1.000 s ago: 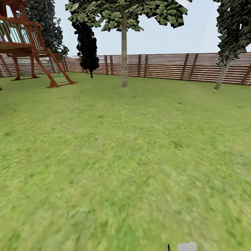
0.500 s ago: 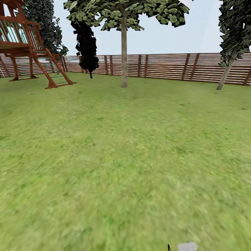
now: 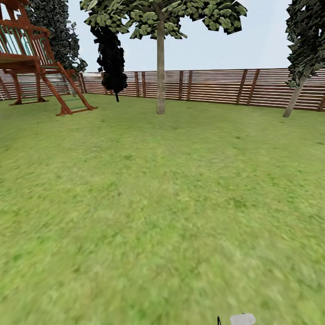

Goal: In the garden, pick up the pesticide atomizer on the floor and spray pesticide onto both trees until each tree trunk is fully covered.

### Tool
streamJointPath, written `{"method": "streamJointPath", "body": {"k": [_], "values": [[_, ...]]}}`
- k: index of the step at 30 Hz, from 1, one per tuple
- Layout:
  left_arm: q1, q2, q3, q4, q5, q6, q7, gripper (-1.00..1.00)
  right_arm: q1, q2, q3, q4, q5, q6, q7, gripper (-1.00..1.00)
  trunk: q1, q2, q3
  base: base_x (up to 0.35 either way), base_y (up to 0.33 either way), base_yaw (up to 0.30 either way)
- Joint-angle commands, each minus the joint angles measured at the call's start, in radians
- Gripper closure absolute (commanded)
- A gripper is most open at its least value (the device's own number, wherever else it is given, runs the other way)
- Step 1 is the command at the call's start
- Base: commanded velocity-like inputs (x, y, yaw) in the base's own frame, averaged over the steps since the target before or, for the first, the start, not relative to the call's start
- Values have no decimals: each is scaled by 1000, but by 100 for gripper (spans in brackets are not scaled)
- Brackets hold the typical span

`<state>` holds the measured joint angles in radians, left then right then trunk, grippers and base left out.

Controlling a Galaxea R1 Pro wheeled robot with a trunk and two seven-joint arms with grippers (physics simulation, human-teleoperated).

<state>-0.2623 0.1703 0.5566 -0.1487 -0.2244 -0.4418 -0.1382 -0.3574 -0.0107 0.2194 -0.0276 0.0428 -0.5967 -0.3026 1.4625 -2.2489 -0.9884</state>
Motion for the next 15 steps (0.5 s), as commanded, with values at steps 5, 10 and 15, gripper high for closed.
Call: {"method": "streamJointPath", "body": {"k": [5, 10, 15], "values": [[0, 0, 0, 0, 0, 0, 0, 100, 0, 0, 0, 0, 0, 0, 0, -100, 0, 0, 0, 338, 0, 0], [0, 0, 0, 0, -1, 0, 0, 100, 0, 0, 0, 0, 0, 0, 0, -100, 0, 0, 0, 338, 0, 0], [0, 0, 0, 0, 0, 1, 0, 100, 0, 0, 0, 0, 0, 0, 0, -100, 0, 0, 0, 338, 0, 0]]}}
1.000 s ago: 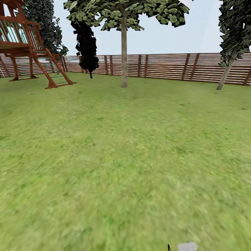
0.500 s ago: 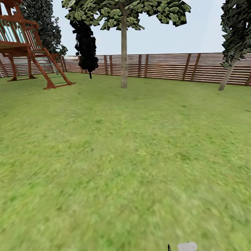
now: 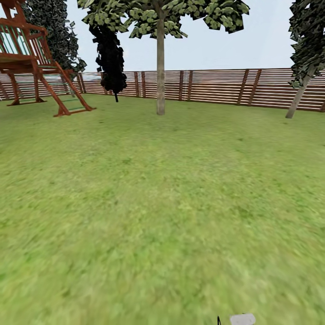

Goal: In the garden, pick up the pesticide atomizer on the floor and spray pesticide onto both trees until each tree trunk is fully covered.

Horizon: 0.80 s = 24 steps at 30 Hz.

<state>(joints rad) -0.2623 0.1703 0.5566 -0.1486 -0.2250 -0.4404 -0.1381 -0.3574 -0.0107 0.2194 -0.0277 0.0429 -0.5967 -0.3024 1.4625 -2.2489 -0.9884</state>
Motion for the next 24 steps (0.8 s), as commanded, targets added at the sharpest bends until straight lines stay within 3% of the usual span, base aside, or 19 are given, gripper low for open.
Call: {"method": "streamJointPath", "body": {"k": [1, 24], "values": [[0, 0, 0, 0, 0, 0, 0, 100, 0, 0, 0, 0, 0, 0, 0, -100, 0, 0, 0, 338, 0, 0], [0, 0, 0, 0, 0, -1, -1, 100, 0, 0, 0, 0, 0, 0, 0, -100, 0, 0, 0, 338, 0, 0]]}}
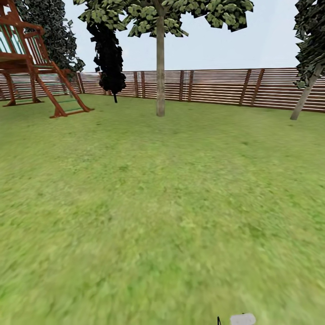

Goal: In the garden, pick up the pesticide atomizer on the floor and spray pesticide onto both trees until each tree trunk is fully covered.

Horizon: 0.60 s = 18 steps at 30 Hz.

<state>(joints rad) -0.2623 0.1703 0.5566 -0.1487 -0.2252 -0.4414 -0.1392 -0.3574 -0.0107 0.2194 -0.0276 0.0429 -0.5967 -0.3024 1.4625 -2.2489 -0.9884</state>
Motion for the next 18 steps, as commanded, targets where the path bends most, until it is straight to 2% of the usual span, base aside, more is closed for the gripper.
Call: {"method": "streamJointPath", "body": {"k": [1, 18], "values": [[0, 0, 0, 0, 0, 1, 0, 100, 0, 0, 0, 0, 0, 0, 0, -100, 0, 0, 0, 338, 0, 0], [0, 0, 0, 1, 0, 1, 1, 100, 0, 0, 0, 0, 0, 0, 0, -100, 0, 0, 0, 338, 0, 0]]}}
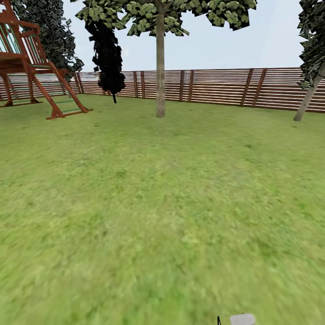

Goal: In the garden, pick up the pesticide atomizer on the floor and spray pesticide onto both trees until each tree trunk is fully covered.

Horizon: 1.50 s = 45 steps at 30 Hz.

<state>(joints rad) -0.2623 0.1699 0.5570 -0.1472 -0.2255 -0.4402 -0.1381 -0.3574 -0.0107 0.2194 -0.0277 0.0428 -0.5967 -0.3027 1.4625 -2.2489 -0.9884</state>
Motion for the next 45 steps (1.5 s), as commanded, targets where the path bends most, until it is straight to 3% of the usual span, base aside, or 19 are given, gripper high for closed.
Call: {"method": "streamJointPath", "body": {"k": [1, 45], "values": [[0, 0, 0, -1, 0, 0, 0, 100, 0, 0, 0, 0, 0, 0, 0, -100, 0, 0, 0, 338, 0, 0], [0, -1, 0, -2, 1, -2, -1, 100, 0, 0, 0, 0, 0, 0, 0, -100, 0, 0, 0, 338, 0, 0]]}}
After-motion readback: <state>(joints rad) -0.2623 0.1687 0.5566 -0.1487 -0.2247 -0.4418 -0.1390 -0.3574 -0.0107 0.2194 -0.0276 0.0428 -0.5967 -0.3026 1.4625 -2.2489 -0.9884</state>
